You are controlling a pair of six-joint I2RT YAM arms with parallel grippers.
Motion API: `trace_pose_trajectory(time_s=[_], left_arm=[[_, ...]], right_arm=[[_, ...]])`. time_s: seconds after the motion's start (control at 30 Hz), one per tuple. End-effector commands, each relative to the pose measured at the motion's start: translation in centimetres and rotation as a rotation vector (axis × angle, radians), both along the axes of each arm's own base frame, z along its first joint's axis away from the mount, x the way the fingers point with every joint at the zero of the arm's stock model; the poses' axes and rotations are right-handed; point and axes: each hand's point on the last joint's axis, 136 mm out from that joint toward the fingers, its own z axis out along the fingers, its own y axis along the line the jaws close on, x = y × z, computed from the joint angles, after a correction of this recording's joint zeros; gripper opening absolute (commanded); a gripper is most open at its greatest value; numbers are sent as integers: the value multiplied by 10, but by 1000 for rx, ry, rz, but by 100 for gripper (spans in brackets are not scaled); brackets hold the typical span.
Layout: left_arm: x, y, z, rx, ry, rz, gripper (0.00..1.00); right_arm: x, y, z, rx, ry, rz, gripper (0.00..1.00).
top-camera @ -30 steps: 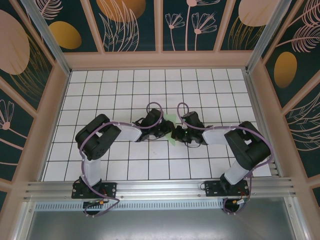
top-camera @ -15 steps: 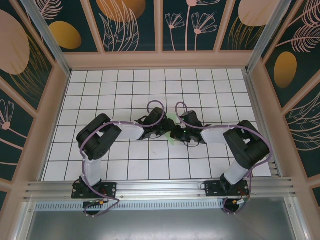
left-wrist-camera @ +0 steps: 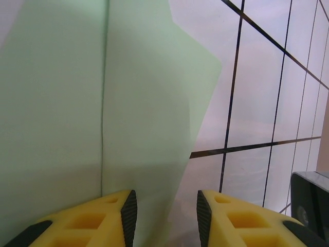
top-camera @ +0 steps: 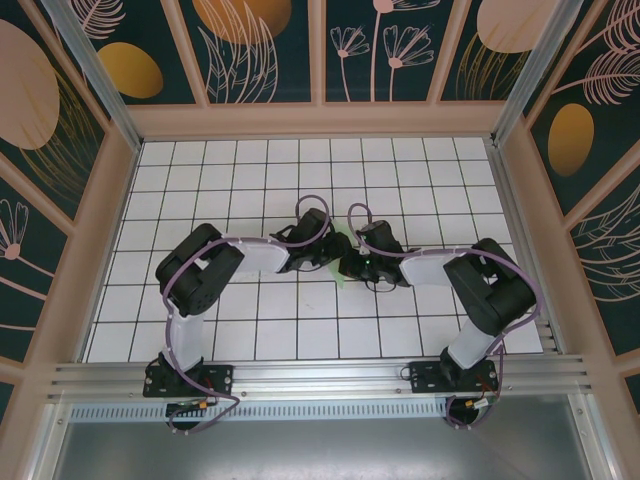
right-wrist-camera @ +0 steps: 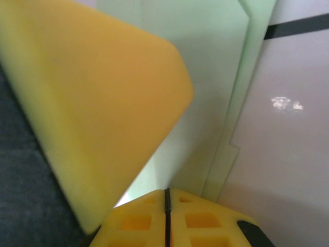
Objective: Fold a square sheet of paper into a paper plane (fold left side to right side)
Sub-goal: Fourth fold the wing at the center of the table.
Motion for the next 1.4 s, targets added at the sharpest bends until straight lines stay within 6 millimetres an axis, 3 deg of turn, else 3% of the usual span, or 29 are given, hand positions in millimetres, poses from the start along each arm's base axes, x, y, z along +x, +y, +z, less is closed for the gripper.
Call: trace_pose_trajectory(time_s=[0.0, 0.73, 0.97, 1.17, 1.27, 1.37], left_arm=[[29, 33, -24, 125, -23, 78, 40], [88, 15, -3, 42, -90, 80, 44], [107, 19, 15, 36, -130, 80, 44], [99, 40, 54, 65, -216, 92, 45], [81, 44, 69, 40, -238, 56, 43], [56, 36, 73, -3, -231, -13, 42]], right_arm=[[-54, -48, -65, -250, 217, 0, 11], [-61, -51, -69, -259, 232, 14, 12], [-62, -50, -68, -252, 226, 37, 12], [-63, -51, -63, -244, 225, 83, 12], [-65, -53, -62, -247, 223, 105, 12], [-68, -56, -62, -252, 227, 119, 12]])
